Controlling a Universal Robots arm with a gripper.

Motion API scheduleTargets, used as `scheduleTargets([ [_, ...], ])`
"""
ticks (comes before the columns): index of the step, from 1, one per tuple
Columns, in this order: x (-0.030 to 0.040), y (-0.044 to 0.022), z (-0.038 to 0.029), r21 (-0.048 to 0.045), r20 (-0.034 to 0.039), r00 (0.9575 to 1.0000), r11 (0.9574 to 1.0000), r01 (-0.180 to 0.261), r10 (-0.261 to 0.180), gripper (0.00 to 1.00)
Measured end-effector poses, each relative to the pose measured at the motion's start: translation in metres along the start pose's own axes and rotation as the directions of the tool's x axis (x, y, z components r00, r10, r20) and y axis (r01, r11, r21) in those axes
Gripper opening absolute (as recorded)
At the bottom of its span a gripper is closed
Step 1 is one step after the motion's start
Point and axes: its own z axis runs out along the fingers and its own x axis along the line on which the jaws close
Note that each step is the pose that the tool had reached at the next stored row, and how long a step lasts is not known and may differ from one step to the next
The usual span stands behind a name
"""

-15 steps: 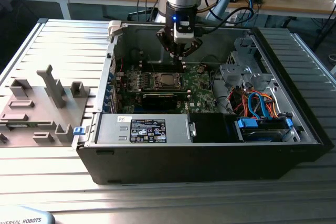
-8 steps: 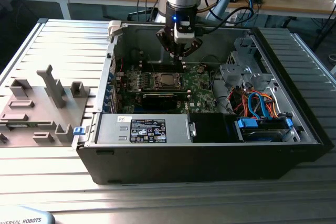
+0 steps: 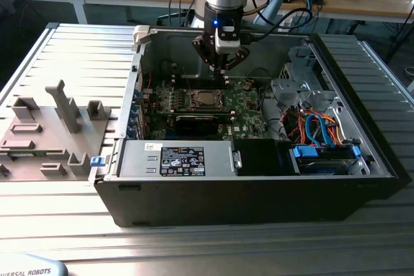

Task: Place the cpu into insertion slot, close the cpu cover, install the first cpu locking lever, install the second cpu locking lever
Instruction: 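Install the first cpu locking lever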

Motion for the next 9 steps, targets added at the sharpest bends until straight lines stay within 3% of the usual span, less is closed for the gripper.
scheduleTargets([
  [9,0.0,0.0,0.0,-0.0018,0.0012,0.9994,0.9994,0.033,-0.033,0.11],
])
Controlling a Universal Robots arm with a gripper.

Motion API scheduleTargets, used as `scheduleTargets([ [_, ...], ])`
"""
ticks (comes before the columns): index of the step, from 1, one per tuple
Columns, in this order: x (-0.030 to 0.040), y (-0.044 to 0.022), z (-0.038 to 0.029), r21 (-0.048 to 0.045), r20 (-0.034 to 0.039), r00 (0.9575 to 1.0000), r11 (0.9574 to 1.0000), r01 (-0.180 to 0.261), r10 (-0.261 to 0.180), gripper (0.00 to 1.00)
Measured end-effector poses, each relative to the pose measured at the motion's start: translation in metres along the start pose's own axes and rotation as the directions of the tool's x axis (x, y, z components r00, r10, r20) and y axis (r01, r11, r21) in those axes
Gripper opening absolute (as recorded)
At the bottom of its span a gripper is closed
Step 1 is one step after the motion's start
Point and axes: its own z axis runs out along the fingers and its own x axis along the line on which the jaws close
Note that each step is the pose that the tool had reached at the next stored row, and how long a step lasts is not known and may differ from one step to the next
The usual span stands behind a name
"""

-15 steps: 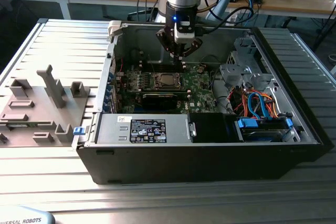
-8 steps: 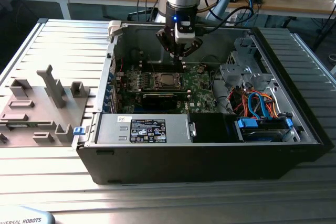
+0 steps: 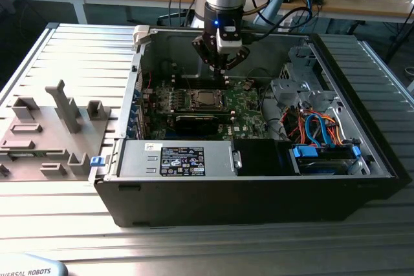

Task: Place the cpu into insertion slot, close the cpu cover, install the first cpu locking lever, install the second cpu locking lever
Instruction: 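Install the first cpu locking lever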

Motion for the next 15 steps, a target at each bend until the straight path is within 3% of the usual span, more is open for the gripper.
scheduleTargets([
  [15,0.0,0.0,0.0,-0.0015,0.0011,0.9996,0.9996,0.03,-0.03,0.11],
])
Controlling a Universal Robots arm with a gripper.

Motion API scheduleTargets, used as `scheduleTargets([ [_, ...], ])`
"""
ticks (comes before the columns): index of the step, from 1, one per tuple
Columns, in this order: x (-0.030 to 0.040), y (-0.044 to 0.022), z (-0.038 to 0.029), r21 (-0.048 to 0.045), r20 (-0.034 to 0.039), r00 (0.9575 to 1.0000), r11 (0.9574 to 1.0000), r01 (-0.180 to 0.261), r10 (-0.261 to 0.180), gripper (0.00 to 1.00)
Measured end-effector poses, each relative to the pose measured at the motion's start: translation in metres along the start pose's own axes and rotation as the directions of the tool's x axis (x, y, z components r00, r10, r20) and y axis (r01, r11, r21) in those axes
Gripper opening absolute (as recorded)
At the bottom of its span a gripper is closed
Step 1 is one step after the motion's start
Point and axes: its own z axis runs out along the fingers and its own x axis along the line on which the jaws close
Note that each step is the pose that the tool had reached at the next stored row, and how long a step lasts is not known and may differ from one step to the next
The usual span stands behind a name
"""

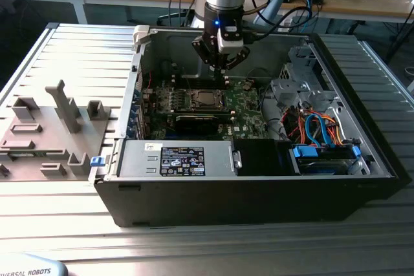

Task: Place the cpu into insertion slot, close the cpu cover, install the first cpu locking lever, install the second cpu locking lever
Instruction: 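Install the first cpu locking lever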

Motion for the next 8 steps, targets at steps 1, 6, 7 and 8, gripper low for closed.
scheduleTargets([
  [1,0.0,0.0,0.0,0.0,0.0,1.0,1.0,0.002,-0.002,0.11],
  [6,0.0,0.0,0.0,-0.0005,0.0003,0.9999,0.9999,0.011,-0.011,0.11],
  [7,0.0,0.0,0.0,-0.0006,0.0005,0.9999,0.9999,0.013,-0.013,0.11],
  [8,0.0,0.0,0.0,-0.0007,0.0005,0.9999,0.9999,0.015,-0.015,0.11],
])
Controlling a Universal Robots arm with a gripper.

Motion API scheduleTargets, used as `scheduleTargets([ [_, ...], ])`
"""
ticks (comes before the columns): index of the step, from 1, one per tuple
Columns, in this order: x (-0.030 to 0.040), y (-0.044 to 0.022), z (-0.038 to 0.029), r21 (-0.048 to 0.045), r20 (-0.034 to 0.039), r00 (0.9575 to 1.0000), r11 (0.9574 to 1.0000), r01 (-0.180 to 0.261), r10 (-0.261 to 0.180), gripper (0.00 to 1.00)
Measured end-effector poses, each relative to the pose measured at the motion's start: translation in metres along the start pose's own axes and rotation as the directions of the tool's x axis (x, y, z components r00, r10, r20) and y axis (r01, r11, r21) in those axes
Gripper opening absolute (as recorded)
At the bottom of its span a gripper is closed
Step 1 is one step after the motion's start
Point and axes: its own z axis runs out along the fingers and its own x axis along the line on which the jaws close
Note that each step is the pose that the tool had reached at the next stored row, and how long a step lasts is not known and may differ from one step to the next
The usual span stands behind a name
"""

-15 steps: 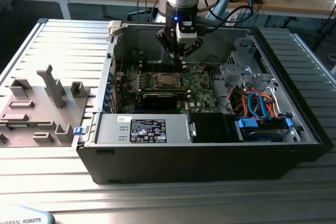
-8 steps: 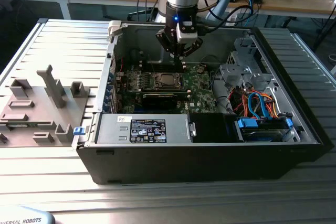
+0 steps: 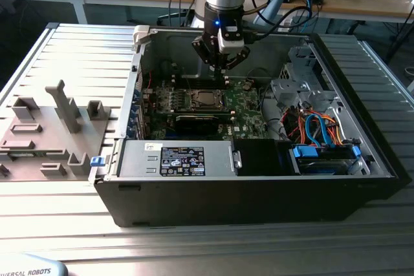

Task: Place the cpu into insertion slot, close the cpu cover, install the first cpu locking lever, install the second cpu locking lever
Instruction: 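Install the first cpu locking lever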

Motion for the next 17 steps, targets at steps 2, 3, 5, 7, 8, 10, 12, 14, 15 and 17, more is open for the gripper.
scheduleTargets([
  [2,0.0,0.0,0.0,-0.0002,0.0002,1.0,1.0,0.003,-0.003,0.11],
  [3,0.0,0.0,0.0,-0.0003,0.0002,1.0,1.0,0.006,-0.006,0.11],
  [5,0.0,0.0,0.0,-0.0005,0.0004,0.9999,0.9999,0.01,-0.01,0.11],
  [7,0.0,0.0,0.0,-0.0007,0.0006,0.9999,0.9999,0.014,-0.014,0.11],
  [8,0.0,0.0,0.0,-0.0008,0.0005,0.9999,0.9999,0.015,-0.015,0.11],
  [10,0.0,0.0,0.0,-0.0011,0.0008,0.9998,0.9998,0.021,-0.021,0.11],
  [12,0.0,0.0,0.0,-0.0012,0.0009,0.9997,0.9997,0.024,-0.024,0.11],
  [14,0.0,0.0,0.0,-0.0014,0.001,0.9996,0.9996,0.029,-0.029,0.11],
  [15,0.0,0.0,0.0,-0.0016,0.0011,0.9995,0.9995,0.03,-0.03,0.11],
  [17,0.0,0.0,0.0,-0.0017,0.0012,0.9994,0.9994,0.033,-0.033,0.11],
])
